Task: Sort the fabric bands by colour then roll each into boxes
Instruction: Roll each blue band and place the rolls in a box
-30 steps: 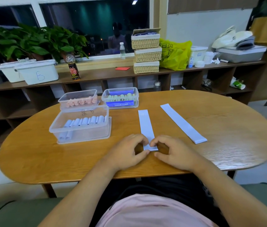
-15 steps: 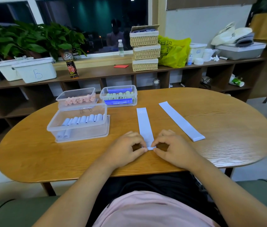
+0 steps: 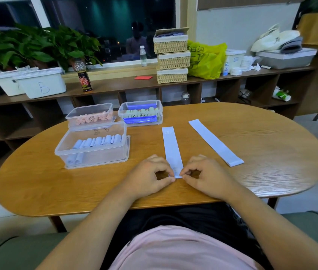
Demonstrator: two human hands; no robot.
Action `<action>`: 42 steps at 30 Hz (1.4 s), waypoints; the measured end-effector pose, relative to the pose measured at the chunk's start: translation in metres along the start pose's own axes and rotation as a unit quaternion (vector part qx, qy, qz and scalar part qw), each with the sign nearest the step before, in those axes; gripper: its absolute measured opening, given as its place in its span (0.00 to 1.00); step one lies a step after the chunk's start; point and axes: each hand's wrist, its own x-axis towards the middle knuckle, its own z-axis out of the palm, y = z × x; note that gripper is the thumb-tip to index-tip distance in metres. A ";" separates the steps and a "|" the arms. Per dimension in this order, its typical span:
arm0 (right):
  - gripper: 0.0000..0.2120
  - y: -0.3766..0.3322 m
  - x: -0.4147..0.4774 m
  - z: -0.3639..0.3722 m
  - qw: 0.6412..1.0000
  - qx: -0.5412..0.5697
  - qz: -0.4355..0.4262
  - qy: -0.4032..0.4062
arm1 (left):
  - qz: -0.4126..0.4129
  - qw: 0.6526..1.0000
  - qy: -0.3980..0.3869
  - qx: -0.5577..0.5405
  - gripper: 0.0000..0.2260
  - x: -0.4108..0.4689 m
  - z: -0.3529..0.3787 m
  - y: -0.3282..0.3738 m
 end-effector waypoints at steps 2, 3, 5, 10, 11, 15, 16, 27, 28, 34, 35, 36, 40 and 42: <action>0.04 0.000 0.000 0.001 1.000 -0.012 -0.010 0.001 | 0.006 1.000 0.010 0.015 0.04 -0.001 0.001 0.000; 0.04 0.000 0.001 0.002 1.000 -0.019 -0.012 0.000 | 0.007 1.000 0.014 0.024 0.04 -0.001 0.001 0.000; 0.04 0.001 0.000 0.002 0.999 -0.039 -0.010 -0.005 | 0.006 0.999 0.019 0.043 0.05 -0.002 0.002 -0.001; 0.07 0.001 0.000 0.003 0.996 -0.087 -0.017 0.003 | 0.006 0.995 0.030 0.092 0.11 -0.004 0.004 -0.002; 0.08 0.001 -0.001 0.004 0.995 -0.100 -0.020 0.005 | 0.006 0.994 0.029 0.102 0.12 -0.004 0.004 -0.001; 0.12 0.000 -0.003 0.007 0.988 -0.150 -0.021 0.013 | 0.015 0.989 0.038 0.144 0.14 -0.004 0.002 0.002; 0.12 -0.001 -0.003 0.007 0.987 -0.157 -0.022 0.013 | 0.021 0.987 0.040 0.154 0.14 -0.004 0.003 0.003; 0.18 -0.002 0.000 0.005 0.986 -0.154 -0.034 -0.047 | -0.044 0.981 0.014 0.190 0.24 -0.005 0.002 0.007; 0.18 -0.001 0.001 0.005 0.986 -0.157 -0.030 -0.052 | -0.053 0.981 0.015 0.184 0.26 -0.005 0.001 0.008; 0.20 0.000 0.009 0.005 0.981 -0.182 -0.012 -0.062 | -0.043 0.986 0.027 0.158 0.20 -0.005 -0.003 0.011; 0.20 0.000 0.010 0.006 0.980 -0.187 -0.010 -0.060 | -0.034 0.986 0.019 0.162 0.18 -0.004 -0.003 0.011; 0.20 0.000 0.010 0.006 0.979 -0.194 -0.010 -0.057 | -0.026 0.986 0.010 0.166 0.17 -0.003 -0.002 0.011; 0.21 0.001 0.016 0.008 0.974 -0.218 -0.006 -0.057 | -0.028 0.984 -0.005 0.175 0.16 0.000 -0.001 0.009; 0.22 0.002 0.019 0.008 0.972 -0.227 -0.001 -0.053 | -0.044 0.982 -0.007 0.182 0.17 0.002 0.000 0.006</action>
